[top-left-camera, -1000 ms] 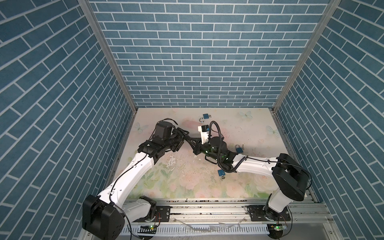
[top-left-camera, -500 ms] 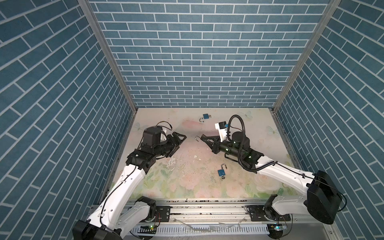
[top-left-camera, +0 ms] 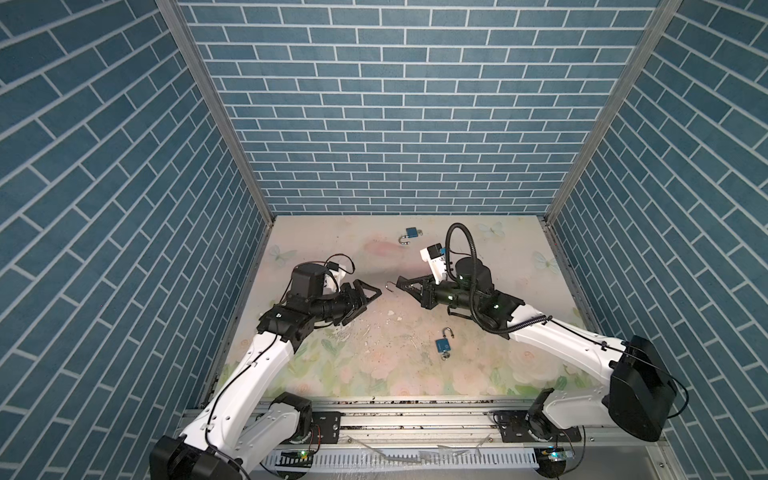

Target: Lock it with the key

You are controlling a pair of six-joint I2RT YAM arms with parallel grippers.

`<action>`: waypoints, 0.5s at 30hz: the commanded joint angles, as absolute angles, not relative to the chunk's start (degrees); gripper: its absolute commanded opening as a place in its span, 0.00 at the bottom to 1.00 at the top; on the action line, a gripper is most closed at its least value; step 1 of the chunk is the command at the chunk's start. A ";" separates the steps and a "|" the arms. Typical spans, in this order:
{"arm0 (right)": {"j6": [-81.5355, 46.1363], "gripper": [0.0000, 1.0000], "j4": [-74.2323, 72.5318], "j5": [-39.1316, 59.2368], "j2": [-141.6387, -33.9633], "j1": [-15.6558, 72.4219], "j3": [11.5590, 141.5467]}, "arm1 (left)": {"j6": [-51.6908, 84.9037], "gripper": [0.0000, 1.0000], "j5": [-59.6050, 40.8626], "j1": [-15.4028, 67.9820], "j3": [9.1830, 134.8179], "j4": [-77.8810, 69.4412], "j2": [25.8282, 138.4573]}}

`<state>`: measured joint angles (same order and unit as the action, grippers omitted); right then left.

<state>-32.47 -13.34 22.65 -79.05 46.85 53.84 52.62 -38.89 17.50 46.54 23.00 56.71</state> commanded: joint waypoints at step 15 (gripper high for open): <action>-33.11 0.00 -16.74 26.97 -80.92 45.80 56.09 | 47.77 0.53 -38.16 17.43 48.34 17.03 64.38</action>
<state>-32.73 -14.15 25.36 -82.30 46.00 55.24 48.97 -38.57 17.50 47.07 19.09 63.96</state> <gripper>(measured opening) 0.138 0.536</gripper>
